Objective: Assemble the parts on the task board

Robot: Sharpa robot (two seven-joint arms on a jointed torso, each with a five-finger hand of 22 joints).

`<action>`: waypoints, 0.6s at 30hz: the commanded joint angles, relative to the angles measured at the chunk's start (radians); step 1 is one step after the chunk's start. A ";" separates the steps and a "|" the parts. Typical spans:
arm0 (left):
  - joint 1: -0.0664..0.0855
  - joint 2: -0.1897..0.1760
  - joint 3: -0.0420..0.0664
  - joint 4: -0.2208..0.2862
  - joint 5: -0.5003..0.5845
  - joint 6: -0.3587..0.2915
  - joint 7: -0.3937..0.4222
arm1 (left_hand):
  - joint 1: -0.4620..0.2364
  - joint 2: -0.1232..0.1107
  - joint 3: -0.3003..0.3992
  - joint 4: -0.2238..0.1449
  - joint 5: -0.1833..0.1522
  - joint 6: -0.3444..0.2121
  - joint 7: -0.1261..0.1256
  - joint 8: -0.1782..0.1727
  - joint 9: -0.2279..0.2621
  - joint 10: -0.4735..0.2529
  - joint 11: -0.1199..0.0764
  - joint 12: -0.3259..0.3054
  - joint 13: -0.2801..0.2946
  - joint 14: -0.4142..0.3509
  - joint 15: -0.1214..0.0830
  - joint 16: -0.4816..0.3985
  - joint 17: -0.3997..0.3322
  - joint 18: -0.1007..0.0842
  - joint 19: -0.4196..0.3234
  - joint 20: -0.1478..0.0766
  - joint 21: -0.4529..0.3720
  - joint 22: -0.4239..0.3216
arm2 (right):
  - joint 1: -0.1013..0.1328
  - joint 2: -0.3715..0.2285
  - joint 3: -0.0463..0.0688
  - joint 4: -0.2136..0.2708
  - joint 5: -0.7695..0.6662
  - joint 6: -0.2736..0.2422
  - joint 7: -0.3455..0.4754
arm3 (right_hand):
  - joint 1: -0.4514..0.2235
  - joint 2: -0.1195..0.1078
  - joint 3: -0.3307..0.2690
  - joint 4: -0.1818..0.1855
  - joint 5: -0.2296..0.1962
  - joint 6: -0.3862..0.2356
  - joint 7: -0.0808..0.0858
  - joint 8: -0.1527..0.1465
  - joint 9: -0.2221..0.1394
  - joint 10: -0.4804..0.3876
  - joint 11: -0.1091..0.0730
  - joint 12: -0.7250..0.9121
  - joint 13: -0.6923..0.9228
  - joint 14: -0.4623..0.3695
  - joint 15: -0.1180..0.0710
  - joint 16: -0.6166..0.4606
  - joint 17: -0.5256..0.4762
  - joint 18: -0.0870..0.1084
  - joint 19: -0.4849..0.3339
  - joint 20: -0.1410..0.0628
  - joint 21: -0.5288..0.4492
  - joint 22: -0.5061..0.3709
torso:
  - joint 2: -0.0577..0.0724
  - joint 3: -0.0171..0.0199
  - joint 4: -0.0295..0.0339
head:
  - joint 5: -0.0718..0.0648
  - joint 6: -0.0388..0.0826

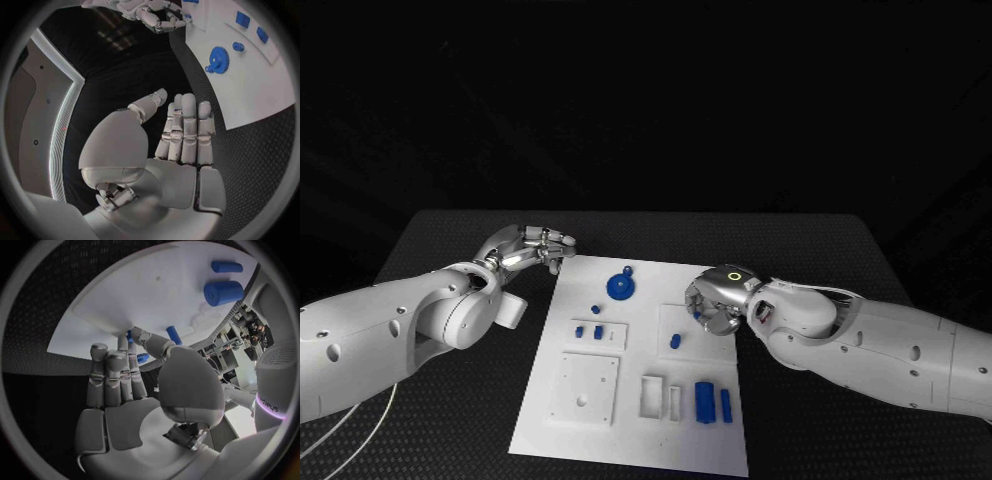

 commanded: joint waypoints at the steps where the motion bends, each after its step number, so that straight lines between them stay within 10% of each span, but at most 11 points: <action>1: 0.001 0.000 0.001 -0.001 0.005 0.009 0.007 | -0.007 0.001 -0.001 -0.003 0.000 -0.006 0.002 -0.001 -0.002 -0.005 0.000 0.003 0.001 0.000 0.004 -0.003 0.001 0.015 0.007 -0.018 -0.005 0.007 | -0.010 0.003 -0.007 0.005 -0.022 0.017 -0.015 | -0.001 0.001 0.008 -0.001 -0.002 0.012 -0.001 0.007 0.002 0.072 0.000 -0.004 0.003 -0.004 -0.016 0.007 0.002 0.026 0.011 0.000 0.007 0.002 | -0.001 -0.0003 0.0002 | -0.002 -0.001; 18: 0.001 0.002 0.001 -0.008 0.005 0.008 0.009 | -0.007 0.000 -0.002 -0.004 0.000 -0.007 0.003 0.000 -0.002 -0.006 0.001 0.004 0.002 0.001 0.005 -0.002 0.002 0.016 0.007 -0.018 -0.006 0.007 | 0.012 -0.009 -0.004 0.031 -0.021 0.013 -0.018 | -0.010 -0.007 0.026 -0.004 -0.001 0.025 -0.005 0.007 0.004 0.086 -0.005 -0.006 0.010 0.005 -0.020 0.011 0.007 0.026 0.022 -0.002 0.011 0.003 | 0.000 -0.0001 0.0018 | -0.001 -0.003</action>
